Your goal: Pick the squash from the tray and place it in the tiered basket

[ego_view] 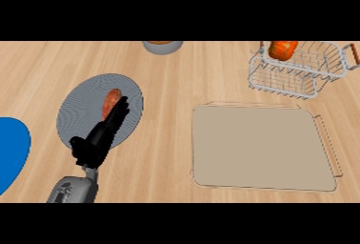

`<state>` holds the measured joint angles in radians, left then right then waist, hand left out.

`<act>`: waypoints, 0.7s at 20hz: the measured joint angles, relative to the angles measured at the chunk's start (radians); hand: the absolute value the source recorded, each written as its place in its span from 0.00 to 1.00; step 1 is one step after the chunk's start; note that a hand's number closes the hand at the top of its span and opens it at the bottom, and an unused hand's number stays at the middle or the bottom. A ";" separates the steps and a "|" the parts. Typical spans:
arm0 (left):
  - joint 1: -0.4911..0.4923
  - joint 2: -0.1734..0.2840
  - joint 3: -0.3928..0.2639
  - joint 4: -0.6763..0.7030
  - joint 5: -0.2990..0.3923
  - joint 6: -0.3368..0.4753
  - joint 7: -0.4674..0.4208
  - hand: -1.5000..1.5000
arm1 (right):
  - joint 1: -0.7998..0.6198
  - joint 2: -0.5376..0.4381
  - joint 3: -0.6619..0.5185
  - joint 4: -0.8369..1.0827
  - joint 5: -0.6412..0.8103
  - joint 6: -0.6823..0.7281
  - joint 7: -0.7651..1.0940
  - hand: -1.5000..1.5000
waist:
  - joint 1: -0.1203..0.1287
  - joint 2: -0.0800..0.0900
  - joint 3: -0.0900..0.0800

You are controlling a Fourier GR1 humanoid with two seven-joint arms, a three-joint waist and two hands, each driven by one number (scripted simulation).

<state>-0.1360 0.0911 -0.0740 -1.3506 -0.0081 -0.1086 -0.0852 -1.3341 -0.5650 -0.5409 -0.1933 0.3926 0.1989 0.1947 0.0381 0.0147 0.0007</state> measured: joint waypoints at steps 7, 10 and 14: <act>-0.005 0.012 0.011 -0.009 0.008 -0.011 0.005 0.50 | 0.057 -0.126 -0.028 -0.067 0.007 -0.229 -0.049 0.00 | -0.001 0.003 0.001; 0.002 0.015 0.013 -0.008 0.012 -0.018 0.000 0.50 | 0.100 -0.192 -0.076 -0.081 -0.029 -0.267 -0.102 0.00 | -0.004 0.004 0.001; 0.001 0.014 0.020 -0.016 0.018 -0.017 0.009 0.50 | 0.168 -0.303 -0.152 -0.077 -0.096 -0.214 -0.169 0.00 | -0.010 0.003 0.002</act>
<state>-0.1349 0.1053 -0.0538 -1.3669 0.0102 -0.1258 -0.0757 -1.1657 -0.8676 -0.6931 -0.2700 0.2961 -0.0151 0.0258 0.0280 0.0173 0.0031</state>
